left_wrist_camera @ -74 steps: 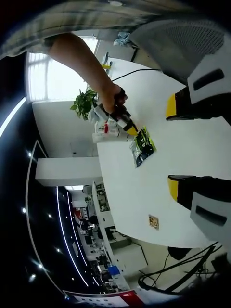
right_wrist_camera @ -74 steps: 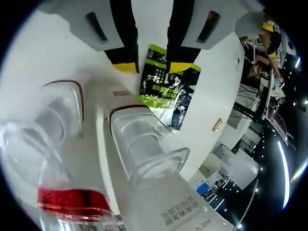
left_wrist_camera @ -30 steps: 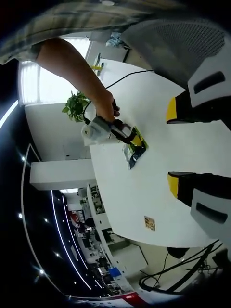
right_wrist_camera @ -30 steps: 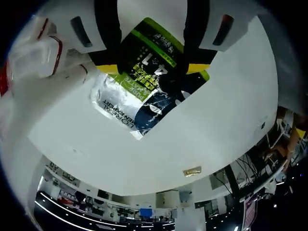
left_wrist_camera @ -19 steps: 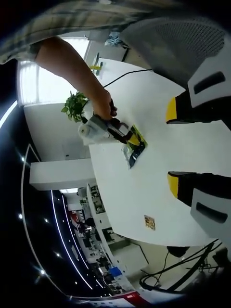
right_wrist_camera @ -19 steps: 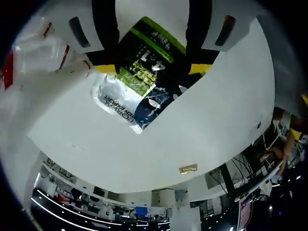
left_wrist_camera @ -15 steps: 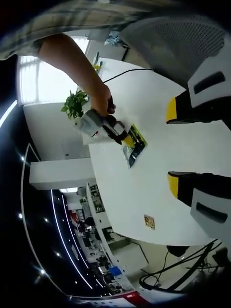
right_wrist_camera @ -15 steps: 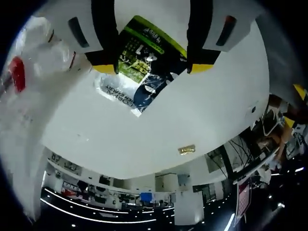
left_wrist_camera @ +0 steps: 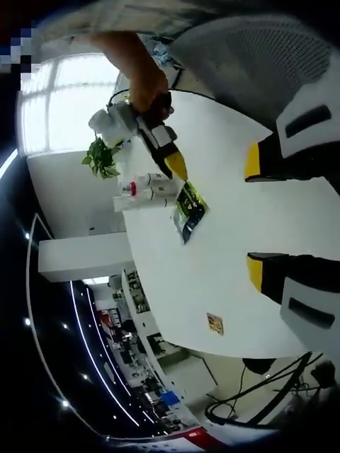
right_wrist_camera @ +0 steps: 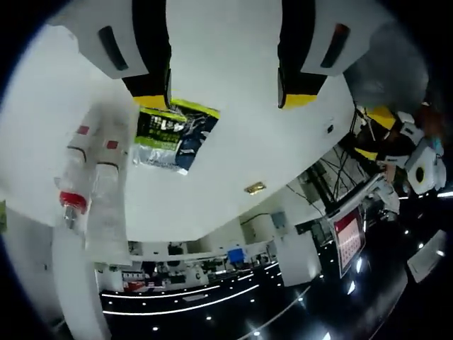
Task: Arrange the skincare products in the storage area until every visible bottle or jar stands upright without overlapping.
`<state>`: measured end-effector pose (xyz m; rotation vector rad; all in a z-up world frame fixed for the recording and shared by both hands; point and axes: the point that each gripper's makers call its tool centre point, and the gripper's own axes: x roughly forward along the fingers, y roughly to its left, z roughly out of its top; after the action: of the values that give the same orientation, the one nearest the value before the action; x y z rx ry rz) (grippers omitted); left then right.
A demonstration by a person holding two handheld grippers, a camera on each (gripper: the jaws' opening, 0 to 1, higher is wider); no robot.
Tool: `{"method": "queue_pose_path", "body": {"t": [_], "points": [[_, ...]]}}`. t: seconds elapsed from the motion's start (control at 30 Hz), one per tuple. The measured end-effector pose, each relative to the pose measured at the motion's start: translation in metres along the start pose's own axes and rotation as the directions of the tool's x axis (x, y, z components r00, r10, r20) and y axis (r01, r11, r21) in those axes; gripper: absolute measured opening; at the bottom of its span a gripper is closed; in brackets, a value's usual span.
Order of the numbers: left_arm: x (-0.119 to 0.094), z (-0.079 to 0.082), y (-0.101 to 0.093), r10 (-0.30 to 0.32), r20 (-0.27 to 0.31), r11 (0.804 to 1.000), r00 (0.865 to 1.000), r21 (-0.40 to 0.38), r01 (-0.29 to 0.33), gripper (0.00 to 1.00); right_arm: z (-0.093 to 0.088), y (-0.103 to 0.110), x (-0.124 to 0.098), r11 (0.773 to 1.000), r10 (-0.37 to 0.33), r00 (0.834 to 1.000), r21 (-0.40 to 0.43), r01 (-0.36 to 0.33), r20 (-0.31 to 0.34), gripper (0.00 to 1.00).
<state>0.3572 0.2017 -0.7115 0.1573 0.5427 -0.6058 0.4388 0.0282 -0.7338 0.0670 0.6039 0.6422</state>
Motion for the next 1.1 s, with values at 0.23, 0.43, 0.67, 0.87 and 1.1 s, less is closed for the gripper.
{"method": "queue_pose_path", "body": {"t": [0.23,0.43,0.67,0.87,1.1], "points": [[0.003,-0.003,0.015,-0.044,0.006,0.973,0.999,-0.225,0.044,0.62,0.007,0.025,-0.033,1.000,0.011,0.997,0.006,-0.011,0.072,0.59],[-0.003,-0.020,0.031,-0.084,-0.055,0.931,0.995,-0.361,0.059,0.52,0.009,0.044,-0.054,0.999,0.017,0.994,-0.034,-0.013,0.110,0.58],[0.001,-0.033,0.056,-0.094,-0.107,0.931,0.990,-0.360,0.049,0.63,-0.005,0.064,-0.060,0.971,0.000,0.999,-0.239,0.009,0.036,0.56],[0.004,-0.044,0.079,-0.053,-0.164,0.921,0.985,-0.389,-0.016,0.76,0.007,0.065,-0.059,0.889,-0.048,0.992,-0.449,0.094,0.113,0.49],[0.008,-0.084,0.105,0.019,-0.373,0.965,0.928,-0.235,-0.114,0.83,0.005,0.070,-0.058,0.897,-0.035,0.993,-0.435,0.079,0.109,0.50]]}}
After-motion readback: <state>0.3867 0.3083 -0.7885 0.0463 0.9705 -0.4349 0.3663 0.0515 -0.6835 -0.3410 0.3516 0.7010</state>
